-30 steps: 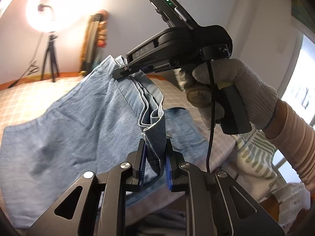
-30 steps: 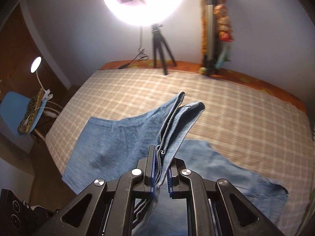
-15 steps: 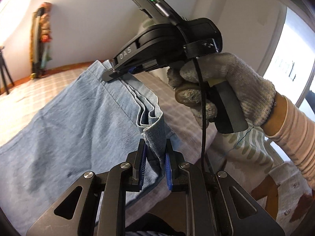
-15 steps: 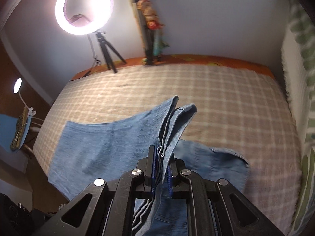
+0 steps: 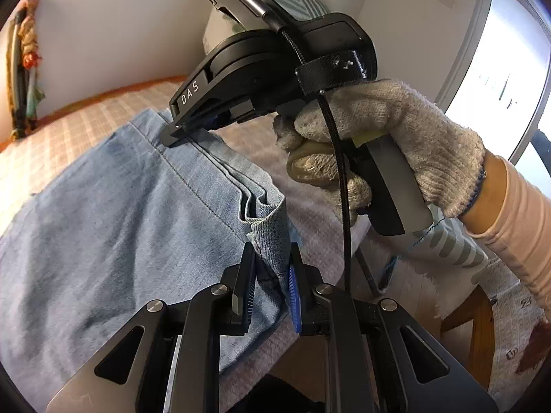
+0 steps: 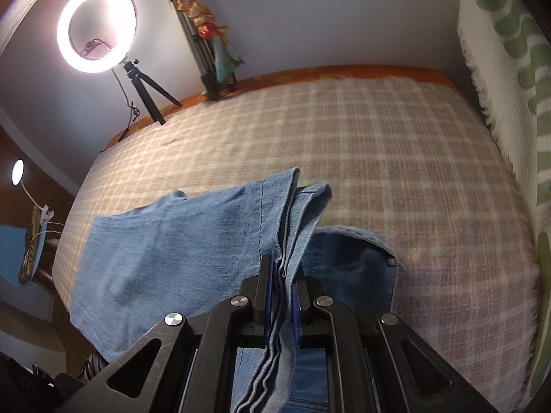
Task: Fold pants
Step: 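Lower the hems onto the jeans and open both tools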
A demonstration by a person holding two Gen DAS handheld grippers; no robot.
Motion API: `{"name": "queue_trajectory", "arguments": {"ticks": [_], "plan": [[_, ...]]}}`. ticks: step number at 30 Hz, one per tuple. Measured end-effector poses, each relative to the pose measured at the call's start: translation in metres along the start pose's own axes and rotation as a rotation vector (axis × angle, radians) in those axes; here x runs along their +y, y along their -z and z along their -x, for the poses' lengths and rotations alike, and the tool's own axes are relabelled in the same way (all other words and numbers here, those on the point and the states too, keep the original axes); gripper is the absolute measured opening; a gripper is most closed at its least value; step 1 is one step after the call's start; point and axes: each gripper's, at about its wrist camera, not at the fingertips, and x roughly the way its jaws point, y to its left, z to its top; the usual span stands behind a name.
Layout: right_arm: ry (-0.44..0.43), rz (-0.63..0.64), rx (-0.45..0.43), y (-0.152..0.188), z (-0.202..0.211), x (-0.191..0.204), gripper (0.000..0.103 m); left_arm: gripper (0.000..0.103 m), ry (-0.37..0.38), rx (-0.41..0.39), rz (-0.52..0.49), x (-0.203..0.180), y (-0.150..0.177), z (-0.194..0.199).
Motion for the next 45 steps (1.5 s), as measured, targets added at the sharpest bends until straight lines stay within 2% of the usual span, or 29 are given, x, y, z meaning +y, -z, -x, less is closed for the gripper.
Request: {"name": "queue_trajectory", "arguments": {"ticks": [5, 8, 12, 14, 16, 17, 20, 27, 30, 34, 36, 40, 45], "plan": [[0.012, -0.01, 0.021, 0.006, -0.015, -0.008, 0.006, 0.015, 0.017, 0.034, 0.013, 0.006, 0.0, -0.006], [0.019, -0.011, 0.028, 0.009, -0.018, -0.01, 0.006, 0.019, 0.037, 0.058, 0.019, 0.005, 0.0, -0.008], [0.048, 0.001, 0.037, 0.011, -0.022, -0.01, 0.008, 0.022, 0.038, 0.066, -0.015, -0.002, 0.0, 0.003], [0.082, 0.022, 0.046, 0.012, -0.024, -0.008, 0.014, 0.022, 0.033, 0.052, -0.013, -0.002, -0.002, 0.014], [0.144, 0.04, 0.049, 0.012, -0.021, -0.006, 0.026, 0.023, 0.029, 0.032, -0.001, 0.002, -0.004, 0.026], [0.166, 0.043, 0.044, 0.013, -0.017, -0.006, 0.027, 0.023, 0.024, 0.02, -0.002, 0.004, -0.004, 0.032], [0.151, 0.034, 0.0, 0.012, 0.002, -0.006, 0.035, 0.027, -0.005, -0.023, 0.007, 0.019, -0.003, 0.06], [0.091, 0.07, -0.081, 0.014, 0.028, 0.029, 0.038, 0.028, -0.135, -0.101, 0.129, 0.068, 0.023, 0.125], [0.031, 0.091, -0.091, 0.016, 0.027, 0.053, 0.039, 0.03, -0.233, -0.131, 0.208, 0.098, 0.048, 0.158], [-0.048, 0.159, -0.083, 0.018, 0.018, 0.097, 0.04, 0.032, -0.31, -0.15, 0.348, 0.137, 0.083, 0.189], [-0.089, 0.213, -0.07, 0.019, 0.011, 0.127, 0.04, 0.032, -0.388, -0.153, 0.418, 0.159, 0.105, 0.203], [-0.142, 0.297, -0.04, 0.021, -0.005, 0.176, 0.04, 0.032, -0.511, -0.148, 0.526, 0.184, 0.14, 0.211], [-0.206, 0.386, 0.02, 0.023, -0.032, 0.237, 0.04, 0.032, -0.567, -0.118, 0.569, 0.199, 0.164, 0.206]]}}
